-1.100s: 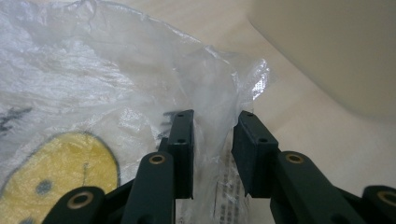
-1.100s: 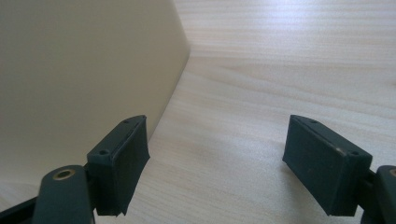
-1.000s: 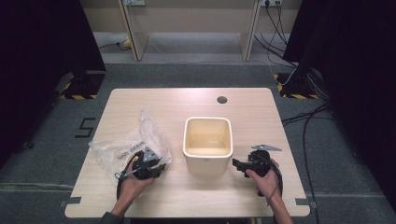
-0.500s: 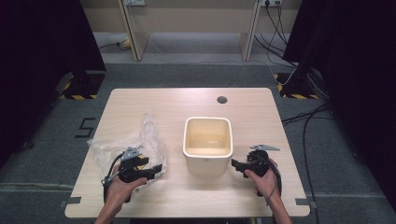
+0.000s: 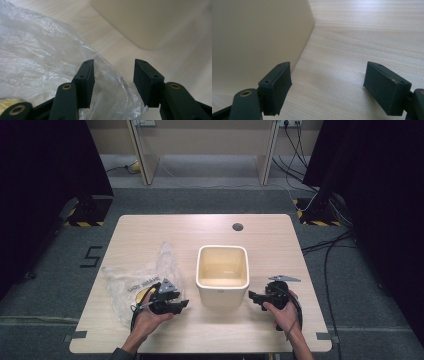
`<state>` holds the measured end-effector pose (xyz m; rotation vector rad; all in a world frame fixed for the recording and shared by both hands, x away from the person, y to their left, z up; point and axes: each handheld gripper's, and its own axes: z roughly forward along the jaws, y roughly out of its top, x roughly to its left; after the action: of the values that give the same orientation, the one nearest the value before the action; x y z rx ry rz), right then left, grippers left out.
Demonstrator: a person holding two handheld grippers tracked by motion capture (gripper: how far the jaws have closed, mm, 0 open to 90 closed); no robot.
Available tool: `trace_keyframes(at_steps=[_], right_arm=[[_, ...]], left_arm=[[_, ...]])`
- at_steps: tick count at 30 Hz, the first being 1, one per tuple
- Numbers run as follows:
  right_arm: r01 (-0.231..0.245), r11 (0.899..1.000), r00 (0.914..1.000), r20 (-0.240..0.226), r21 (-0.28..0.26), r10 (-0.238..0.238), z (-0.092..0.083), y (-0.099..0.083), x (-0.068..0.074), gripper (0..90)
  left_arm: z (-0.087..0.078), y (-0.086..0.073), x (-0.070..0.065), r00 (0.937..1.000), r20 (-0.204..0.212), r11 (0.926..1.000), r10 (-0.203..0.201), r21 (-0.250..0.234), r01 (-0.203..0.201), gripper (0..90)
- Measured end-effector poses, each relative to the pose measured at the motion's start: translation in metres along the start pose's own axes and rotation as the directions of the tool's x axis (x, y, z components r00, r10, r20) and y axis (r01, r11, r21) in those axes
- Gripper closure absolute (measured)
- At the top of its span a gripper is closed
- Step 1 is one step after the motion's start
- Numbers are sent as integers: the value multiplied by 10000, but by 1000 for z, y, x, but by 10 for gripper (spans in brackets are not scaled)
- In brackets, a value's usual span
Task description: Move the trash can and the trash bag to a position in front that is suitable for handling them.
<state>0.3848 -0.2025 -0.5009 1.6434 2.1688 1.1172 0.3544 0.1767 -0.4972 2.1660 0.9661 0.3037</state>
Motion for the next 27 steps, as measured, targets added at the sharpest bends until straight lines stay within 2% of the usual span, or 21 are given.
trace_keyframes(at_steps=[1,3,4,5,6,7,10,11,12,13,14,15,18,19,21,22,23,24,25,26,27], right_arm=[[25,10000,10000,2,-26,-25,0,0,0,218],[7,10000,10000,9,-6,-7,0,0,0,218],[-24,10000,10000,26,45,24,0,0,0,218],[-24,10000,10000,26,45,24,0,0,0,218],[2,10000,10000,23,50,-2,1,0,0,218],[2,10000,10000,23,50,-2,1,0,0,218],[22,10000,10000,20,48,-22,1,0,1,218],[9,10000,10000,32,58,-10,1,-1,1,218],[-4,10000,10000,40,63,4,1,-1,0,218],[-4,10000,10000,40,63,4,1,-1,0,218],[36,9999,10000,47,100,-36,2,-1,0,218],[57,9999,10000,29,122,-57,2,-1,1,218],[109,9998,9999,7,160,-109,3,-1,2,218],[162,9997,9999,3,170,-162,4,-1,3,217],[167,9997,9999,-13,195,-167,4,-1,4,217],[184,9996,9998,-6,196,-183,4,-1,4,217],[184,9996,9998,-6,196,-183,4,-1,4,217],[151,9997,9999,-31,180,-150,4,-1,4,217],[156,9997,9999,-28,169,-156,4,-1,3,217],[165,9997,9999,-25,156,-165,4,-1,3,217],[165,9997,9999,-25,156,-165,4,-1,3,217]], left_arm=[[-3,-3,-3,9986,292,9988,440,-205,-435,511],[-6,-4,-3,9985,261,9987,483,-193,-478,504],[-13,-6,0,9998,168,9994,-48,-344,54,446],[-13,-6,0,9998,168,9994,-48,-344,54,400],[-22,-7,6,9962,65,9945,-869,-582,872,361],[-22,-7,6,9962,65,9945,-869,-582,872,342],[-39,-10,16,9860,-290,9813,-1642,-1066,1603,316],[-53,-15,23,9633,-758,9613,-2574,-1210,2473,281],[-60,-18,26,9471,-1097,9493,-3016,-1267,2877,264],[-60,-18,26,9471,-1097,9493,-3016,-1267,2877,238],[-70,-27,34,9130,-1966,9325,-3575,-1285,3375,213],[-70,-27,34,9130,-1966,9325,-3575,-1285,3375,201],[-73,-42,42,8822,-2636,9207,-3902,-1044,3760,202],[-68,-49,45,8812,-2703,9207,-3879,-694,3840,203],[-65,-51,48,8869,-2685,9252,-3759,-542,3757,234],[-60,-53,57,8936,-2761,9329,-3539,-353,3585,242],[-60,-53,57,8936,-2761,9329,-3539,-353,3585,246],[-56,-52,69,9038,-2841,9444,-3200,-193,3283,248],[-54,-51,76,9228,-2712,9590,-2738,-40,2833,269],[-54,-51,76,9228,-2712,9590,-2738,-40,2833,312],[-51,-50,83,9318,-2673,9648,-2458,251,2617,312]])
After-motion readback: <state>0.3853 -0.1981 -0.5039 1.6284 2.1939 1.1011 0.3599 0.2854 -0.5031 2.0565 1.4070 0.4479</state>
